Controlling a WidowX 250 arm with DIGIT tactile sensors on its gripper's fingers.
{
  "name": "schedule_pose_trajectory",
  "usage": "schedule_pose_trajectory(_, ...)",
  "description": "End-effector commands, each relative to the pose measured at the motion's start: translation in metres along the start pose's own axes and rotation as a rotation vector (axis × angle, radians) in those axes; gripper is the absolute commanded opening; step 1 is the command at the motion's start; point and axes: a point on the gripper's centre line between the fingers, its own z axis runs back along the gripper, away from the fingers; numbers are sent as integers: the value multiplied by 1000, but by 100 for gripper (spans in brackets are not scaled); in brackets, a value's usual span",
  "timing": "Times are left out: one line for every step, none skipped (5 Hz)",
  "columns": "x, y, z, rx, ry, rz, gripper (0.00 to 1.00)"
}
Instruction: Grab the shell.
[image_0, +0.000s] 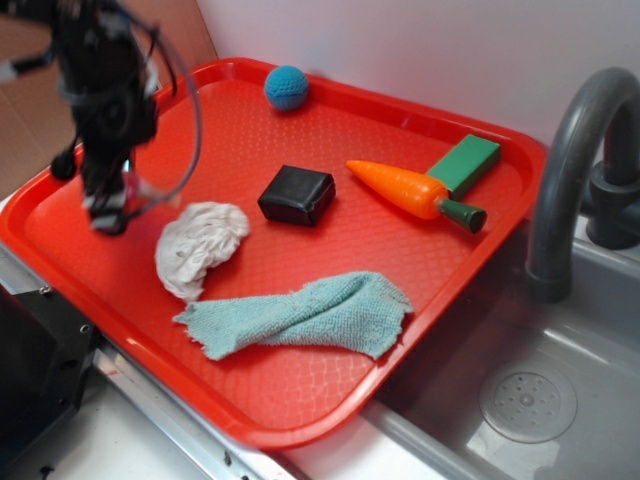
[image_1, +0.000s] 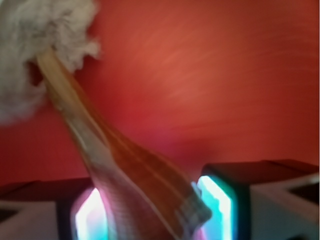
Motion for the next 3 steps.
schedule_pose_trajectory(23,-12,122,-84,-42,495,0)
schedule_pose_trajectory(16,-10,158,-215,-44,729,0)
schedule_pose_trajectory(9,-16,160,-272,-46,975,0)
